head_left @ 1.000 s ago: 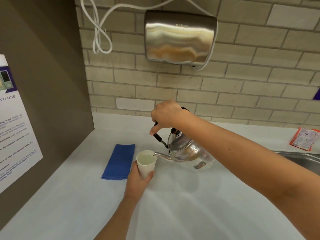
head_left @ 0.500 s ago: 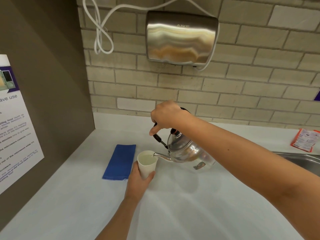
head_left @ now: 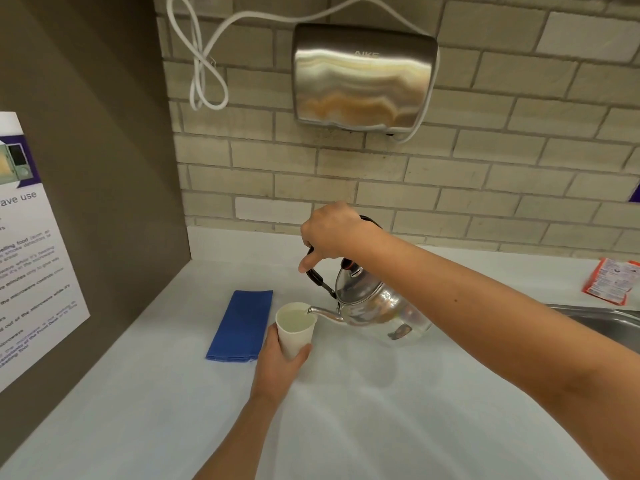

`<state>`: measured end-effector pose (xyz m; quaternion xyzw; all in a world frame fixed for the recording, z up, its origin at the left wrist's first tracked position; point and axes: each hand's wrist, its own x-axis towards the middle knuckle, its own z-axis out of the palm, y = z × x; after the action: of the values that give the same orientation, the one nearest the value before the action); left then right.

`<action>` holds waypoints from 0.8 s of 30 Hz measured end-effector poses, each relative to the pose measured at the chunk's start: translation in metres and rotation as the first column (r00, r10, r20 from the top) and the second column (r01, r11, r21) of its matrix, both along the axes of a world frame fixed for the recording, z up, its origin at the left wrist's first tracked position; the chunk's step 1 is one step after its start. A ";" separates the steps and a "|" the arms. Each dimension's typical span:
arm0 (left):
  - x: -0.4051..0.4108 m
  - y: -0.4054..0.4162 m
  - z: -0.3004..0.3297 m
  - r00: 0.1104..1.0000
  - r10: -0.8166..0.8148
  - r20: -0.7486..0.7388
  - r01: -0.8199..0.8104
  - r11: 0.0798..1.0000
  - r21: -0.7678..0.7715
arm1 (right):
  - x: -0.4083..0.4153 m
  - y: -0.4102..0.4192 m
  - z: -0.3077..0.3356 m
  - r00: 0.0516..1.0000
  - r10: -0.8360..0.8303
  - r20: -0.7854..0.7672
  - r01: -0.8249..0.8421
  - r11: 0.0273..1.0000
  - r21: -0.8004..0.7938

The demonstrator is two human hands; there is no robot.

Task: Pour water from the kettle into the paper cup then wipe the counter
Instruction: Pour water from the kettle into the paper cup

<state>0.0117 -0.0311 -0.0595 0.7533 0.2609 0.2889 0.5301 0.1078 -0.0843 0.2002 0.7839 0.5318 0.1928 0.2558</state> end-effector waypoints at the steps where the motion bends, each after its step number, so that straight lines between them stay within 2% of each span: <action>1: 0.000 0.000 0.000 1.000 0.000 0.001 0.000 1.000 0.000 | 0.000 0.000 0.000 1.000 0.001 -0.002 -0.001 1.000 0.001; 24: 0.001 0.001 -0.003 1.000 -0.002 0.023 0.003 1.000 -0.013 | -0.004 0.002 0.000 1.000 -0.007 0.000 0.007 1.000 0.001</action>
<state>0.0129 -0.0296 -0.0621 0.7468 0.2556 0.2954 0.5383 0.1041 -0.0819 0.2006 0.7859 0.5290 0.1919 0.2562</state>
